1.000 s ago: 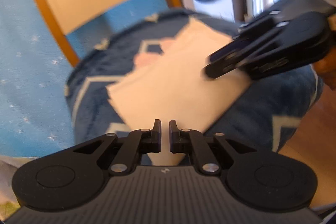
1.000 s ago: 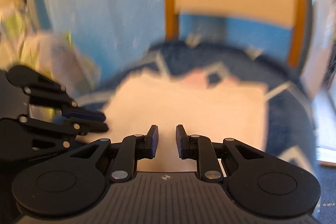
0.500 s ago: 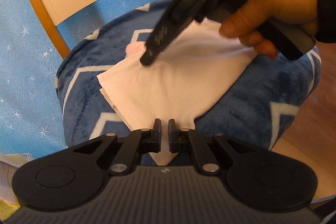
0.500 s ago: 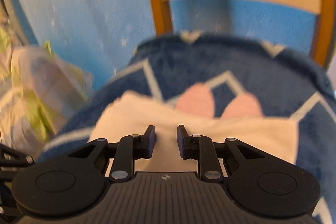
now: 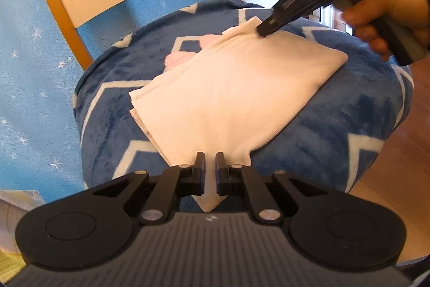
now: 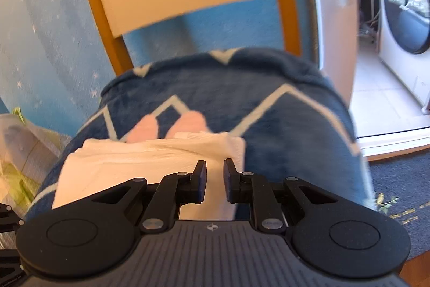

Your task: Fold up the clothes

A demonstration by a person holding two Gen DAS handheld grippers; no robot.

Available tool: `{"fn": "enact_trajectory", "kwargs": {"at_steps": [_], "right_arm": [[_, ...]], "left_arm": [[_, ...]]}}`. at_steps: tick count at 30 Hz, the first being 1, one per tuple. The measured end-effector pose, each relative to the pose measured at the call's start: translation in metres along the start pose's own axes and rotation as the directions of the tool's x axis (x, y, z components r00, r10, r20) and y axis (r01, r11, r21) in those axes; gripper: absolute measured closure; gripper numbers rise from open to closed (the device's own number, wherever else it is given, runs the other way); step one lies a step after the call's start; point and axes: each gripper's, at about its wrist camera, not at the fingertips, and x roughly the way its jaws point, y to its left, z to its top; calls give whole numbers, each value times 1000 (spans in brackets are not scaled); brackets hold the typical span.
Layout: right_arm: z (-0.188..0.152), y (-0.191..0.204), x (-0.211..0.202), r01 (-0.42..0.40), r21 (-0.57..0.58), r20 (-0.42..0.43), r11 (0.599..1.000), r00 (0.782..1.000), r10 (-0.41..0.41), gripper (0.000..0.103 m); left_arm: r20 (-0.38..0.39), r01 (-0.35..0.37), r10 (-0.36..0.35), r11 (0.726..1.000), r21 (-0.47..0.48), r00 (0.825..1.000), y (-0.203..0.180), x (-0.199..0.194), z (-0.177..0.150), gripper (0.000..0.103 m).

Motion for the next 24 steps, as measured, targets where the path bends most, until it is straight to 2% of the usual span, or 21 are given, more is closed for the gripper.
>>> {"fn": "enact_trajectory", "kwargs": {"at_steps": [3,6,8,12,14,17,18,20,21,23,24], "right_arm": [[-18,13,-31,-33,-4,41,999,999,34,69],[-47,32,-48,-53,-39,14,998,998,54,62],[-64,40,-49,-43,-67,-24,997,999,42,61],[-76,49,-69,-15,-44,6,999,1000,15,55],[-78,54,-81,1,-25,25,1000,1000,-1,36],[-83,64,-93,33,-44,40,998,999,-31,12],[-84,66,-96,39,-49,41,998,998,-37,10],[-86,69,-99,55,-58,36,997,998,-53,3],[-86,71,-101,62,-63,33,996,998,-60,2],[-88,74,-102,75,-67,18,995,997,-74,2],[-89,76,-103,78,-70,8,994,997,-78,2]], "left_arm": [[10,-12,13,999,-42,1000,-1,-12,-1,93],[4,4,-4,996,-90,1000,-2,-17,-6,89],[-5,0,-1,996,-94,1000,-4,-16,-8,89],[-6,-20,20,991,-136,1000,-6,-25,-8,86],[1,-31,32,983,-180,999,-7,-32,-8,72],[10,-31,35,961,-276,999,-6,-40,-11,59],[9,-34,38,954,-297,999,-7,-42,-12,55],[7,-41,46,944,-328,999,-9,-45,-14,41],[6,-47,52,939,-340,999,-9,-46,-15,37],[3,-62,68,930,-363,998,-10,-50,-16,22],[3,-73,80,923,-378,997,-10,-53,-17,18]]}}
